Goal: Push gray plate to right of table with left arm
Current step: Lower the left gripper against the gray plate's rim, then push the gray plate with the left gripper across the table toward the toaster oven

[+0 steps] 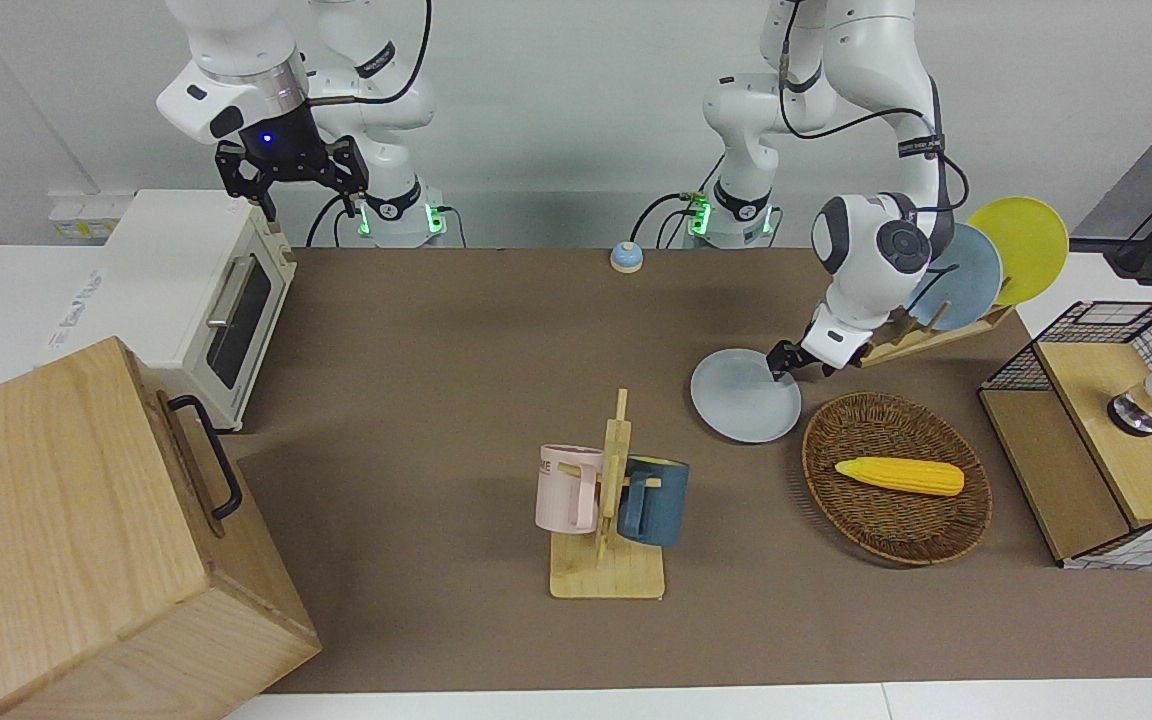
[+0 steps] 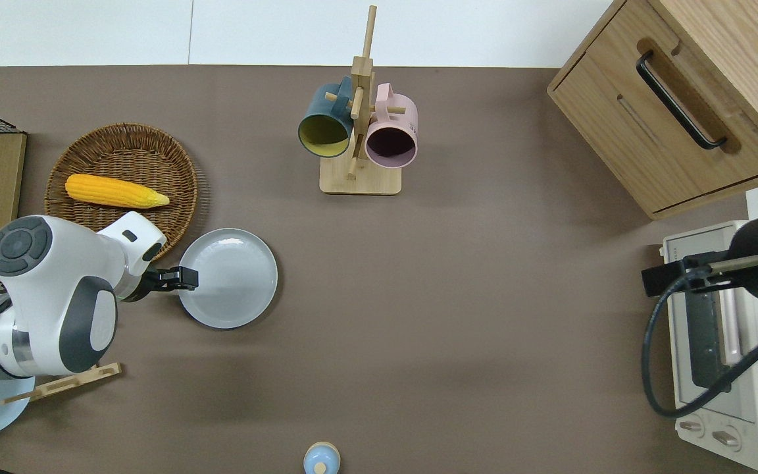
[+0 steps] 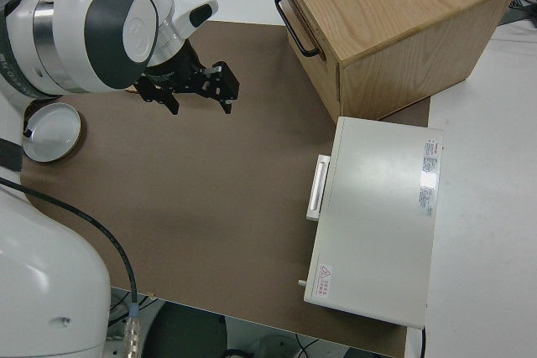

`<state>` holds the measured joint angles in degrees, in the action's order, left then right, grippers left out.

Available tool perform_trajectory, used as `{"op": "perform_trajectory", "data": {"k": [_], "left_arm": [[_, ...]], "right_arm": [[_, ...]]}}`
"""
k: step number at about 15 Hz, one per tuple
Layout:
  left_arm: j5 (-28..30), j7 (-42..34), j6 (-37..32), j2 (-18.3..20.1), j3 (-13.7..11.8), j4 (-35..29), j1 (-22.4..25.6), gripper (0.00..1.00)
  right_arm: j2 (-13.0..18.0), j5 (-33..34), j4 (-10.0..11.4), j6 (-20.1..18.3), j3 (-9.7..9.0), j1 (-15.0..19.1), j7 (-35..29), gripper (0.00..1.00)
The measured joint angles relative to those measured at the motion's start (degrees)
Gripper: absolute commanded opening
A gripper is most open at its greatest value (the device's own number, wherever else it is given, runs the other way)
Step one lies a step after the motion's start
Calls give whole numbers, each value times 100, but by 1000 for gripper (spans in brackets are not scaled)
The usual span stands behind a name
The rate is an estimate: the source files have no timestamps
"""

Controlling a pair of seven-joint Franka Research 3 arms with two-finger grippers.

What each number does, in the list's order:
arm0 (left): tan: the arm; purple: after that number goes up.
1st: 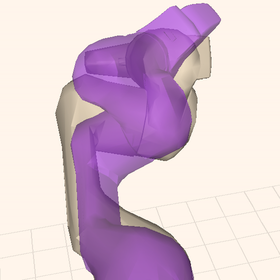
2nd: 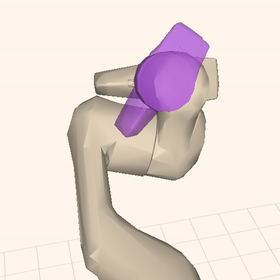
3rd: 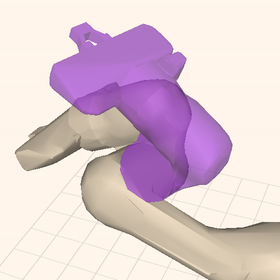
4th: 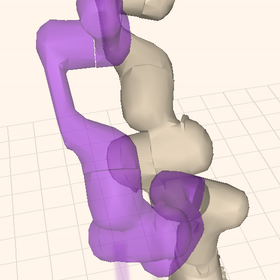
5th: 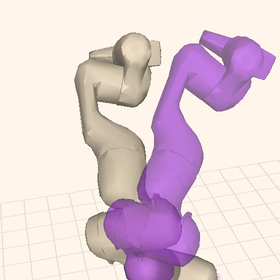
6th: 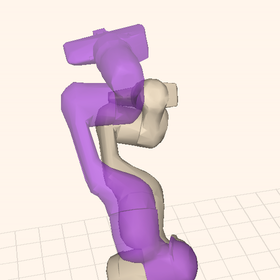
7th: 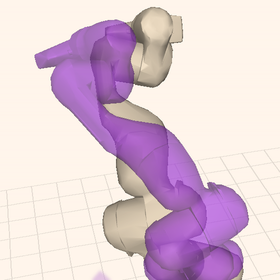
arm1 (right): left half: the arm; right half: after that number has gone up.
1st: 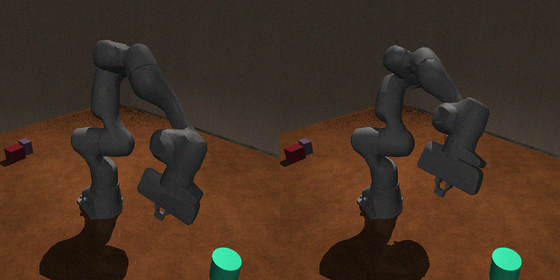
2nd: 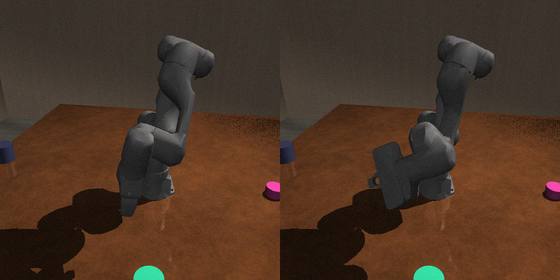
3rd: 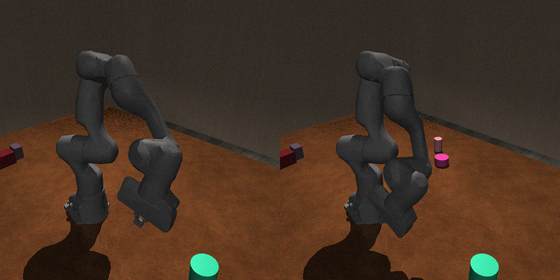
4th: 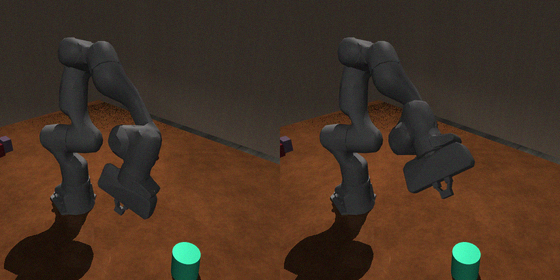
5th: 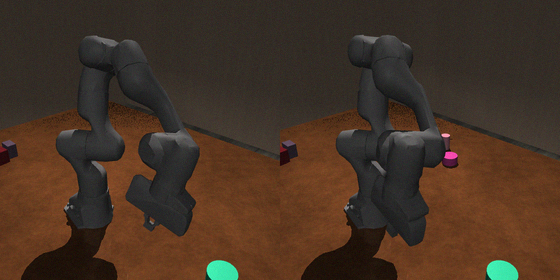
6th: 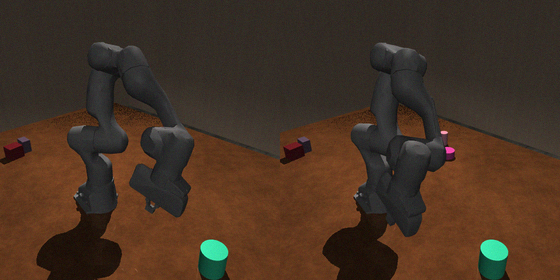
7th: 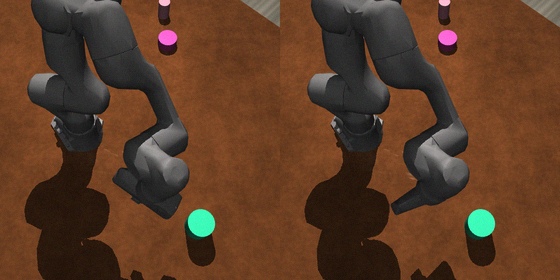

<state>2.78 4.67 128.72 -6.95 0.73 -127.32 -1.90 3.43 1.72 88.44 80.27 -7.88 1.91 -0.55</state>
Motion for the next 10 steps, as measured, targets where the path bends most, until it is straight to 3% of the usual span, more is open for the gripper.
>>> {"op": "perform_trajectory", "data": {"k": [3,6,7,9,10], "left_arm": [[55,14,151,-66,1,-52,0,937],[73,202,363,-157,20,-153,-8,833],[76,253,395,-170,34,-166,-13,695],[77,404,423,-172,55,-181,-14,278],[77,429,427,-147,50,-180,-13,153]], "right_arm": [[0,0,0,0,0,0,0,996],[0,0,0,0,0,0,0,996],[0,0,0,0,0,0,0,996],[0,0,0,0,0,0,0,996],[0,0,0,0,0,0,0,996]]}}
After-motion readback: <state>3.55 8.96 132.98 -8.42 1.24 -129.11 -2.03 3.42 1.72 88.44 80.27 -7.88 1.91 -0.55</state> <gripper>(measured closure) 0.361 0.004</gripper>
